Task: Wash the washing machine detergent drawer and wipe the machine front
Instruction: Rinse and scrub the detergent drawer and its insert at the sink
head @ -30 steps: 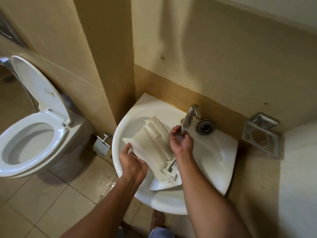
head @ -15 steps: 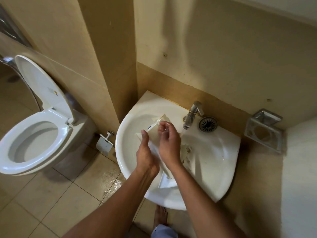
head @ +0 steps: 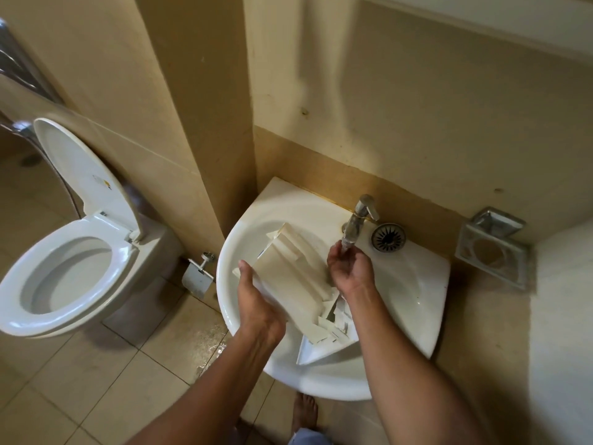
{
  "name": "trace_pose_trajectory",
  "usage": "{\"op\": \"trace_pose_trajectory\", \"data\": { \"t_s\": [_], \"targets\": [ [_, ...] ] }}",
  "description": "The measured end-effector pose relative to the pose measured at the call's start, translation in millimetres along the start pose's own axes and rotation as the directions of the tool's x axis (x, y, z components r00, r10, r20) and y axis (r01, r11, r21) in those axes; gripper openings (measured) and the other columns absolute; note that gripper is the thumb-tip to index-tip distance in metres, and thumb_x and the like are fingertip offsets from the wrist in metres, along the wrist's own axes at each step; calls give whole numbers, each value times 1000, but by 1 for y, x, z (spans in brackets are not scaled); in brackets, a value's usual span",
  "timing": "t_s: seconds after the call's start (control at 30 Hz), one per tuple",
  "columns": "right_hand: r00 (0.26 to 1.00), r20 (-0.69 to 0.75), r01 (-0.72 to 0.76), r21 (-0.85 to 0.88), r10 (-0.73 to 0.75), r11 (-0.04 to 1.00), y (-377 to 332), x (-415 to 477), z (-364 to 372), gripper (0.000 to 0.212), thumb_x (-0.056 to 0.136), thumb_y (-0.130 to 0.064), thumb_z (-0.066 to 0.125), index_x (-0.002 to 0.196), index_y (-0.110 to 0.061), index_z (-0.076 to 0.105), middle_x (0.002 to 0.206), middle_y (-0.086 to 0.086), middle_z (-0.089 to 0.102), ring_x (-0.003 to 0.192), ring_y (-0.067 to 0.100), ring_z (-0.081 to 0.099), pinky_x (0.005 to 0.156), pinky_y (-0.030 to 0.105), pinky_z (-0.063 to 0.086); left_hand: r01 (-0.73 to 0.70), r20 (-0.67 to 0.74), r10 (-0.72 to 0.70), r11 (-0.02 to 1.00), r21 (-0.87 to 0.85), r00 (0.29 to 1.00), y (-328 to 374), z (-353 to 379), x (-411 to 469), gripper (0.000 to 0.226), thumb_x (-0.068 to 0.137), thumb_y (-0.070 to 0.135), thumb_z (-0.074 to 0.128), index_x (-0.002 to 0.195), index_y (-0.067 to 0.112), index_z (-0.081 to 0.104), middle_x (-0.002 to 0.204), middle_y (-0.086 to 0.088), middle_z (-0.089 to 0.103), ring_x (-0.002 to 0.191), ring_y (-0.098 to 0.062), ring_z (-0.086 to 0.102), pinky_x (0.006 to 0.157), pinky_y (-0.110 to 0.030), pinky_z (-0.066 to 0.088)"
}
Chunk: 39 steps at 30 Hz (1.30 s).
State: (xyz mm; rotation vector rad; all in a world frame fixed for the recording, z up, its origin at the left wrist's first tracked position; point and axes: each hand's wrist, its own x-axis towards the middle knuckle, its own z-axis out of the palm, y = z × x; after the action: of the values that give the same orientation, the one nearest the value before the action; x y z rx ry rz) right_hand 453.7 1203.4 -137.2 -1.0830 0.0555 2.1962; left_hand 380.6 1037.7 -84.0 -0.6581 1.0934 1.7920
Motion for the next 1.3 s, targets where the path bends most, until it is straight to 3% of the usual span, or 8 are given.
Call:
{"op": "trace_pose_trajectory", "data": {
  "t_s": [0.1,0.17,0.27,0.43,0.6,0.73,1.17,1.3],
  "targets": [
    [993,78,-39,-514,91,857,-9,-17,3,17,88,-1,46,74,-10,53,64,6,54,53,14,48,49,22,37,-12,-39,10,999,-41,999,4,-8,4,55,89,73,48,97,23,69,78,-1,79,101,-25,66,103,-50,46],
    [987,111,61,-925,113,374,-17,-38,5,19,89,7,49,75,-1,60,72,13,59,56,15,53,52,25,41,-5,-36,3,998,-64,999,9,-12,7,58,87,75,47,99,23,70,91,-4,79,102,-26,66,104,-52,46],
    [976,211,219,-935,57,-279,-21,-60,6,17,84,12,60,89,2,72,89,12,74,78,15,71,69,26,59,8,-60,-13,997,-76,998,12,-11,7,57,86,75,49,97,23,69,98,-4,75,100,-25,66,103,-51,47],
    [906,201,-21,-857,-373,-515,-28,-67,10,19,91,-12,56,100,-3,69,102,13,69,100,30,67,77,33,54,26,-51,-31,995,-98,998,11,-9,11,57,84,75,53,98,23,69,80,-2,79,105,-27,67,106,-54,45],
    [980,-194,-191,-980,-40,60,-9,-76,-28,43,94,-45,61,108,-5,68,104,15,75,95,37,72,77,47,59,77,-38,-80,994,-81,996,15,-18,12,79,76,85,51,122,22,65,119,-7,71,111,-31,65,102,-59,46],
    [990,-143,-141,-938,19,317,0,-93,-33,28,100,-27,54,114,-9,69,101,16,76,83,32,72,71,45,61,168,-44,-173,981,-96,984,25,-21,19,83,74,85,53,128,24,60,123,-9,68,113,-36,62,97,-64,46],
    [867,19,17,-1000,-497,-9,-9,-157,-36,21,90,-13,52,81,1,64,78,9,72,62,23,67,53,36,58,324,-65,-331,832,451,941,20,-13,31,35,85,5,27,109,7,53,99,-18,59,92,-39,59,65,-55,56],
    [754,177,65,-978,-633,-197,-4,-173,-44,21,96,-13,54,79,-2,61,65,4,57,55,15,47,48,25,32,345,-33,-420,696,630,907,21,-3,33,27,95,15,32,105,4,54,107,-22,56,98,-44,57,87,-62,54]
  ]
}}
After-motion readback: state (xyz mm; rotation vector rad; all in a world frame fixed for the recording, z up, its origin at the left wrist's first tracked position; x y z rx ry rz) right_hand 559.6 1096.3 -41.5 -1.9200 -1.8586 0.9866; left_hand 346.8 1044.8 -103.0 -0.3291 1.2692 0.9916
